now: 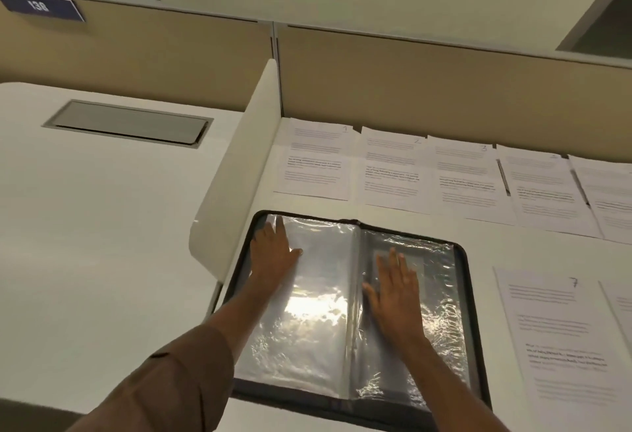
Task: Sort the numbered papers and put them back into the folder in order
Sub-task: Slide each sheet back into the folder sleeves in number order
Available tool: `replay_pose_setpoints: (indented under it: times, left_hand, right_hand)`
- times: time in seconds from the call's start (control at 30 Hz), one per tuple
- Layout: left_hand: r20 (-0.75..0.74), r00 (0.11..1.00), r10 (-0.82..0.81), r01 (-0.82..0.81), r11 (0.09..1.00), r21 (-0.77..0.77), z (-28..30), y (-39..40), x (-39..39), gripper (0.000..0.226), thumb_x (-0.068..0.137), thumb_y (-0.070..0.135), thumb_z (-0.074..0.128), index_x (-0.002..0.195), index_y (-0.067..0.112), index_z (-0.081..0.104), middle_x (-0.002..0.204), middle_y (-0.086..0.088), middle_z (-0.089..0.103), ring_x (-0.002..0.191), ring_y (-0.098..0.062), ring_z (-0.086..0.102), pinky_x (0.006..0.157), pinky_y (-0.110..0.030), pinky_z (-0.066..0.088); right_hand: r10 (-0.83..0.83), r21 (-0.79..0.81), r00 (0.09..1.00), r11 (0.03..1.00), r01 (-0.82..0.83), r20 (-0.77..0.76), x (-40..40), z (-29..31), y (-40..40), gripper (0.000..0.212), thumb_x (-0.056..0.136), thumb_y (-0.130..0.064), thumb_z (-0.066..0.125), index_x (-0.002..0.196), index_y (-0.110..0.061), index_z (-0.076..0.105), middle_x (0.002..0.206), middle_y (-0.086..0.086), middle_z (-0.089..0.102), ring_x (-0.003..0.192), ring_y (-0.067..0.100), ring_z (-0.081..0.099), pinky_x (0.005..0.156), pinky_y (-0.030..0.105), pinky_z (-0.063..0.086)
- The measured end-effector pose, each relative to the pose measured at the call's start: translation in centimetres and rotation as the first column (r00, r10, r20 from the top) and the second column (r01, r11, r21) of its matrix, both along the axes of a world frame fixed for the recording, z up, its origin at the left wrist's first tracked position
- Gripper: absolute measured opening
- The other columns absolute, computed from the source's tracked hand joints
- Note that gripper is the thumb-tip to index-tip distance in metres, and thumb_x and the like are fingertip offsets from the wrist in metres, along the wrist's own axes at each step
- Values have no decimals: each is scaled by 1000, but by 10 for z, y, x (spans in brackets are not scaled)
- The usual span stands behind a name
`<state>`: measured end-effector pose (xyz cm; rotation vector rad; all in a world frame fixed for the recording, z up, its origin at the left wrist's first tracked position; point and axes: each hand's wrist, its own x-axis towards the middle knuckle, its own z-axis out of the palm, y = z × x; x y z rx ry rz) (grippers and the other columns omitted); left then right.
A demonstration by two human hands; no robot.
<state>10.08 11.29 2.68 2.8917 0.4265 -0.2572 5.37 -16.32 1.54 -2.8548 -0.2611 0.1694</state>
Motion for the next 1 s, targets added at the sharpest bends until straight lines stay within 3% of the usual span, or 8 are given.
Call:
replay_pose_setpoints:
  times: [0.3,0.43,0.53,0.6,0.63,0.77,0.87,1.0]
  left_hand:
    - [-46,979,199,-202,977,-65,17,8,17,117,61,59,89,146,2,32,135,-19,49,121,-31,54,92,-40,53]
    - [-72,954,292,-301,910,-285,13,14,22,109,57,44,97,140,0,40,131,-17,58,122,-32,59,96,-38,52]
    - [-117,947,300,-320,837,-444,10,15,23,77,62,29,96,120,-1,55,105,-9,67,99,-27,67,76,-28,50]
    - [-212,937,278,-349,756,-554,9,16,22,40,71,25,92,76,4,58,68,-3,58,67,-21,60,55,-21,39]
    - [-263,926,272,-378,694,-613,11,16,20,42,72,23,91,63,7,52,59,-2,52,58,-19,53,51,-21,34]
    - [-336,916,220,-399,419,-815,30,13,13,43,68,22,88,98,-4,71,88,-15,72,80,-30,71,69,-37,56]
    - [-367,924,109,-382,272,-883,60,-8,10,30,81,14,79,107,2,71,97,-17,76,84,-31,75,69,-37,62]
    - [-331,943,12,-330,122,-936,85,-61,11,21,90,9,70,110,4,70,97,-13,75,84,-23,71,71,-30,58]
  right_hand:
    - [-19,7,1000,1000,19,11,-4,5,12,91,90,-75,-9,162,-22,9,170,5,-4,156,23,-10,127,45,1]
    - [-26,-9,999,1000,26,25,-3,7,15,87,93,-73,-3,162,-23,12,170,4,-5,156,22,-11,126,42,-1]
    - [-40,4,998,999,40,47,-4,5,15,80,98,-69,10,162,-21,17,170,5,0,156,22,-6,127,44,4]
    - [-41,21,998,999,39,54,-4,4,17,76,99,-66,17,162,-21,17,170,4,0,156,22,-5,127,45,7]
    - [-40,40,997,999,37,63,-3,4,17,75,100,-64,19,162,-21,18,170,3,1,156,21,-4,127,44,8]
    - [-71,233,994,971,49,88,3,18,23,72,100,-63,27,160,-23,24,169,0,15,156,16,5,126,37,12]
    - [-111,477,994,875,88,20,7,35,26,63,102,-58,38,158,-30,31,163,-6,32,151,9,21,121,31,20]
    - [-187,795,961,540,275,-206,9,61,20,39,104,-45,49,143,-42,48,140,-7,60,121,1,60,96,27,53]
